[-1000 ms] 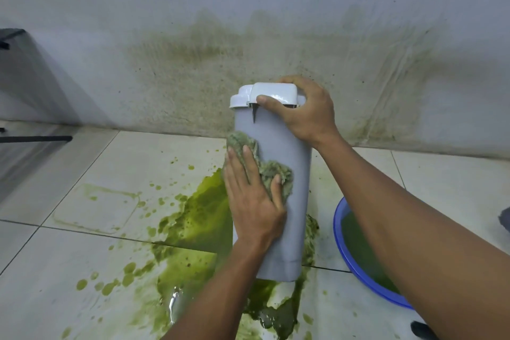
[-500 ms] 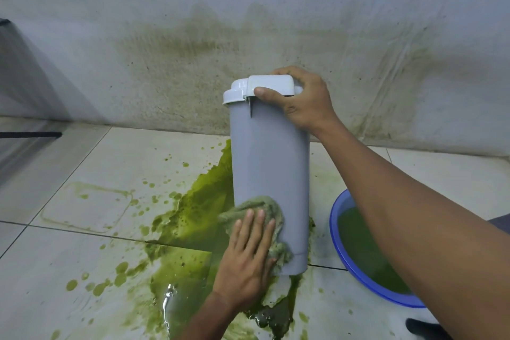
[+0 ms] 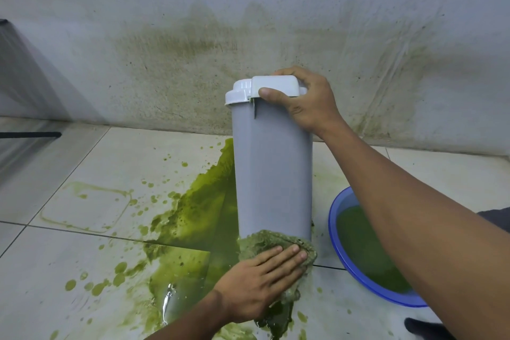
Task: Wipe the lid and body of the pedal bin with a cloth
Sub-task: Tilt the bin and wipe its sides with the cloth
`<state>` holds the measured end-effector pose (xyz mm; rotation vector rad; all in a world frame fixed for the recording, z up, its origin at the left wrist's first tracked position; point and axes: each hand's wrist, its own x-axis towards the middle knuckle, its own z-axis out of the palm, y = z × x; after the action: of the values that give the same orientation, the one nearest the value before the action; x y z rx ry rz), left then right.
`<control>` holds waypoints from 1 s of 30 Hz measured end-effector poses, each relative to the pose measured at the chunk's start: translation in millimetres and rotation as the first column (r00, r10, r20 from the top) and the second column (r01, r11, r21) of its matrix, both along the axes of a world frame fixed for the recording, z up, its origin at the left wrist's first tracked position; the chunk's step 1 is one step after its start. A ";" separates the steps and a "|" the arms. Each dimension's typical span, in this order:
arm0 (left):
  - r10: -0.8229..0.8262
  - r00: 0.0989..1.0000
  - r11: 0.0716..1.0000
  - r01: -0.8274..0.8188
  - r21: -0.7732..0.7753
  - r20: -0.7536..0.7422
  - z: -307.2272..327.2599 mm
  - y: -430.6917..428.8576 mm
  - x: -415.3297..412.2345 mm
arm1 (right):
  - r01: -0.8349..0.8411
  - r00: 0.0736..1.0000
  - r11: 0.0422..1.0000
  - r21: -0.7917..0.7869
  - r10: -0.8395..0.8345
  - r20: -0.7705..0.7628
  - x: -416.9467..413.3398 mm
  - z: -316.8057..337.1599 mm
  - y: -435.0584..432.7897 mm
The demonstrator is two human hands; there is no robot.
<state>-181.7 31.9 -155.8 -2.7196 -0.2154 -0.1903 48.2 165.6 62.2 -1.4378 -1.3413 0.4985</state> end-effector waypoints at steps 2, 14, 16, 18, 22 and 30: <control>-0.020 1.000 1.000 0.020 -0.004 -0.015 5.8 4.5 1.5 | -0.006 1.000 1.000 0.004 0.006 -0.008 2.4 -1.1 -0.6; 0.490 0.746 0.871 -0.406 -0.275 0.450 119.6 98.6 54.9 | 0.066 0.997 0.997 0.037 -0.067 0.030 -8.2 -5.6 5.5; 0.515 0.715 0.857 -0.429 -0.284 0.473 127.5 102.4 64.1 | 0.070 0.997 0.996 0.048 -0.071 0.035 -7.7 -6.5 4.4; 0.501 0.729 0.865 -0.421 -0.271 0.466 119.3 90.9 69.6 | 0.076 0.996 0.996 0.042 -0.078 0.037 -6.7 -7.5 4.2; 0.379 0.847 0.924 -0.328 -0.195 0.371 62.2 45.0 56.5 | 0.072 0.997 0.997 -0.001 -0.072 -0.001 -3.7 -8.7 4.8; 0.268 0.927 0.963 -0.247 -0.110 0.263 37.5 32.9 29.7 | 0.062 0.998 0.998 -0.022 -0.063 -0.023 -4.4 -6.1 4.5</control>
<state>-152.1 64.9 -118.3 -2.6949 -0.6683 -0.4937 43.9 170.1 56.1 -1.4828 -1.2722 0.4888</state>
